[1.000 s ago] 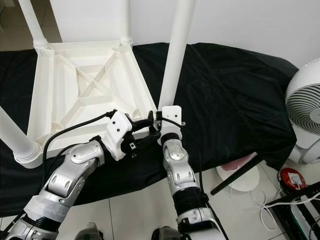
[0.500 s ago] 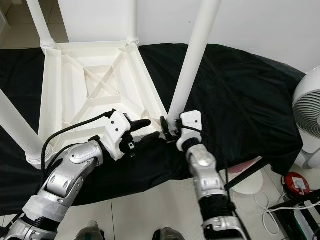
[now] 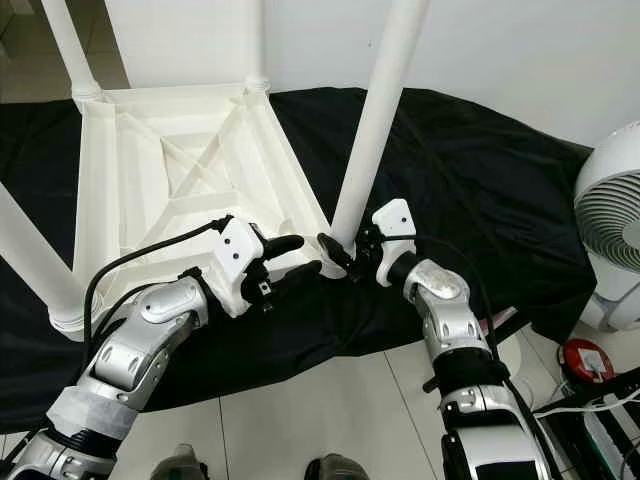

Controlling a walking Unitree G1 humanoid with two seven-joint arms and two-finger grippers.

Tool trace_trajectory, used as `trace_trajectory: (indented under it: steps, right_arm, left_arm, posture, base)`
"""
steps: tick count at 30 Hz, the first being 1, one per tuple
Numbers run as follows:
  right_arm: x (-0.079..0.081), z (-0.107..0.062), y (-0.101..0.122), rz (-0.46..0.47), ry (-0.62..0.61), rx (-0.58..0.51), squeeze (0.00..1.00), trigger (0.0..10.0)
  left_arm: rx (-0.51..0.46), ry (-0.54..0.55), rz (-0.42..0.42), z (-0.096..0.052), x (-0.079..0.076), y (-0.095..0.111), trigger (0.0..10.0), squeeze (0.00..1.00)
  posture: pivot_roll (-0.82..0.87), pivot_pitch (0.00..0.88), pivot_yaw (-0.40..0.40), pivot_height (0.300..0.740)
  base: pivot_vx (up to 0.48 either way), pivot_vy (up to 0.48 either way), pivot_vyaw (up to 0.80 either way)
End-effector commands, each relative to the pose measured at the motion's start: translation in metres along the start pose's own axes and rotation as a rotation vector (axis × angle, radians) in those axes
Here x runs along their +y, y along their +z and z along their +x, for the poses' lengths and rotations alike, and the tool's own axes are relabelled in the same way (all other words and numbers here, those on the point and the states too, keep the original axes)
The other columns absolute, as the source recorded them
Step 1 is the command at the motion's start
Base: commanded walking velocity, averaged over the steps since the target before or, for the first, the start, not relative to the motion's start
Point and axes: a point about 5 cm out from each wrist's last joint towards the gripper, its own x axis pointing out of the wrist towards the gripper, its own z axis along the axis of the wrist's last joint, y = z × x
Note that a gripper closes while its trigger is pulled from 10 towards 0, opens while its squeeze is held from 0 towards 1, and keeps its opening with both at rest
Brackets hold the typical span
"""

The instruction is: Building children table

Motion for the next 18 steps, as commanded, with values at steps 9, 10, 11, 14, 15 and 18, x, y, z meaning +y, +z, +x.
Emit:
trace_trajectory:
  steps: [9,10,11,14,15,18]
  right_arm:
    - [0.0030,-0.0010,-0.0081,-0.015,0.255,0.115,0.00,0.0]
    - [0.0030,-0.0010,-0.0081,-0.015,0.255,0.115,0.00,0.0]
    - [0.0034,-0.0014,-0.0085,-0.014,0.276,0.118,0.00,0.0]
    - [0.0050,-0.0020,-0.0099,-0.007,0.290,0.115,0.00,0.0]
    - [0.0052,-0.0020,-0.0106,-0.003,0.293,0.113,0.00,0.0]
    - [0.0063,-0.0026,-0.0140,-0.002,0.278,0.126,0.00,0.0]
  left_arm:
    - [0.008,-0.008,0.004,-0.0001,0.0028,0.0008,10.0,0.00]
    - [0.008,-0.008,0.004,-0.0001,0.0028,0.0008,10.0,0.00]
    - [0.008,-0.008,0.005,0.0000,0.0030,0.0009,10.0,0.00]
    - [0.007,-0.005,0.005,0.0003,0.0034,0.0011,10.0,0.00]
    - [0.007,-0.004,0.004,0.0004,0.0035,0.0012,10.0,0.00]
    - [0.005,-0.004,0.004,0.0006,0.0033,0.0016,10.0,0.00]
  posture:
    - [0.08,0.000,-0.068,0.740]
    - [0.08,0.000,-0.068,0.740]
    - [0.09,0.000,-0.069,0.740]
    - [0.09,0.000,-0.073,0.740]
    - [0.09,0.000,-0.073,0.740]
    - [0.09,0.000,-0.074,0.740]
  base:
    - [0.000,0.000,0.00]
    - [0.000,0.000,0.00]
    - [0.000,0.000,0.00]
    - [0.000,0.000,0.00]
    - [0.000,0.000,0.00]
    - [0.000,0.000,0.00]
